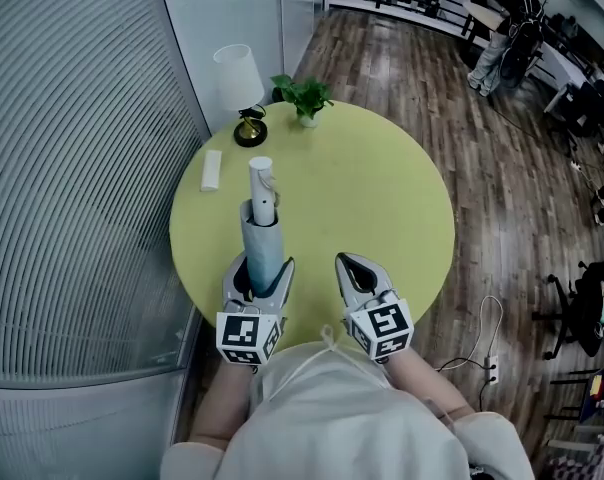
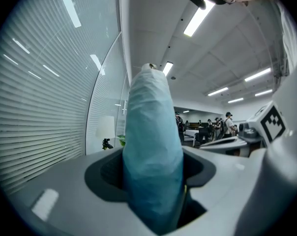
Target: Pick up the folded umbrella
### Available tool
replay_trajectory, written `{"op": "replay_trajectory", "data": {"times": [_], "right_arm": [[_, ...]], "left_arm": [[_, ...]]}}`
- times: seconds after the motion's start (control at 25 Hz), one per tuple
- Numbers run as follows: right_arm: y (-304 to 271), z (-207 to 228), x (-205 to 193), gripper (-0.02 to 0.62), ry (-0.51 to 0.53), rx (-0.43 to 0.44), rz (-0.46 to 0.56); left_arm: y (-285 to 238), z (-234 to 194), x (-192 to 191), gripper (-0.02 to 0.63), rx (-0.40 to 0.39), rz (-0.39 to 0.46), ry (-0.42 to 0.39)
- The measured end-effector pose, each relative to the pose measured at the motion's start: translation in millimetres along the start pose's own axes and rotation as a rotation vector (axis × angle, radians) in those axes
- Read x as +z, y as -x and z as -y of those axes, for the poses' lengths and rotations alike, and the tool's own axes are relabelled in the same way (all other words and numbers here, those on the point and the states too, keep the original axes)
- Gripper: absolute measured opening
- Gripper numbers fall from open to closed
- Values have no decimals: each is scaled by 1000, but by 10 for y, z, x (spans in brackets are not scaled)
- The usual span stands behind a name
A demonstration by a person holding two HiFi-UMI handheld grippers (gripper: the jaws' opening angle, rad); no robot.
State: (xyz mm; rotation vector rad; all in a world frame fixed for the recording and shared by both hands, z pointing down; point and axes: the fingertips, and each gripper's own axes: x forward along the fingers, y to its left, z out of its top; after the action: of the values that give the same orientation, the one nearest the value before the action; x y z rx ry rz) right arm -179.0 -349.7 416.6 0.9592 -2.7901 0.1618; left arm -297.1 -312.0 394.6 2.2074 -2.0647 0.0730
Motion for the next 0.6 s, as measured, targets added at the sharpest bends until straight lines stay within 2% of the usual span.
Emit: {"op": "replay_trajectory", "data": {"times": [0.6], "right_arm": [[-71, -108, -31, -2, -2, 19, -19]], "left_arm": [[7, 22, -47, 290, -25, -21, -11]]}}
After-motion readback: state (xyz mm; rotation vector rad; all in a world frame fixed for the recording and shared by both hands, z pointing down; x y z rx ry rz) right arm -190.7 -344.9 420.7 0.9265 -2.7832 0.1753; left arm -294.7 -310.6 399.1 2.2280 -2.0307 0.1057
